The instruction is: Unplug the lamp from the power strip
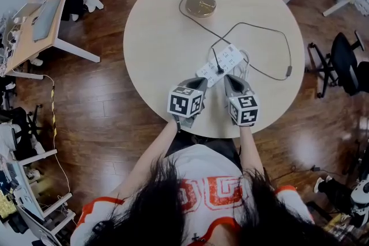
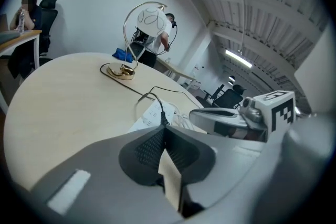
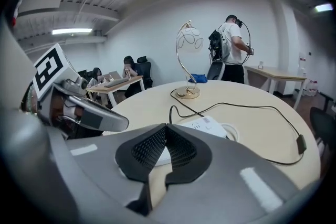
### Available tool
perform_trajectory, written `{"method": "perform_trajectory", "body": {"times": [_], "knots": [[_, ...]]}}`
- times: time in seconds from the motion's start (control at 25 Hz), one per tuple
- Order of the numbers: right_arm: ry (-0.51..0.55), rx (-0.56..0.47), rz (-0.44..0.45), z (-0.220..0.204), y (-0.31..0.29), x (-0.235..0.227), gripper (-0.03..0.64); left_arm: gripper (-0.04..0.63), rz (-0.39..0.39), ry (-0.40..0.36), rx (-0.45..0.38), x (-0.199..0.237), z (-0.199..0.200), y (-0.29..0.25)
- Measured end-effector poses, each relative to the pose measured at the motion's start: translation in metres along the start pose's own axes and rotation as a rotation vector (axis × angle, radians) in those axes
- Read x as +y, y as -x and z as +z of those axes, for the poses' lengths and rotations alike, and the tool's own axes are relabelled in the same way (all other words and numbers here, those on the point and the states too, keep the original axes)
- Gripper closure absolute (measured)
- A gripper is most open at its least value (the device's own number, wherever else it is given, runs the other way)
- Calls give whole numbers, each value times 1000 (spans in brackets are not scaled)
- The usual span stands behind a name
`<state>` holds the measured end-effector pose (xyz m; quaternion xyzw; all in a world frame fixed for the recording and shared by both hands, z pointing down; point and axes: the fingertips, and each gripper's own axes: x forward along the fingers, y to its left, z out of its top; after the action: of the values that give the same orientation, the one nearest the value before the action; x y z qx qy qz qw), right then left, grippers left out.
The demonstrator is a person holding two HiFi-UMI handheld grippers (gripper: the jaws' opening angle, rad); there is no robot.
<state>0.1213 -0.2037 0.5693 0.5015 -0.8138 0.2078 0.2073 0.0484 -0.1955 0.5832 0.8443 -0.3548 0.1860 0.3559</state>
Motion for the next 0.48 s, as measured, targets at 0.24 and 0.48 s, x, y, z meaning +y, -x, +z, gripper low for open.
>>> {"method": "perform_trajectory", "body": {"times": [0.24,0.48], "knots": [[-99,-70,4,7,14,18,615,595,-43,-41,-84,-16,10,46],[-164,-147,-6,14,27,45,615,595,-50,-58,-155,-13,15,83]]}}
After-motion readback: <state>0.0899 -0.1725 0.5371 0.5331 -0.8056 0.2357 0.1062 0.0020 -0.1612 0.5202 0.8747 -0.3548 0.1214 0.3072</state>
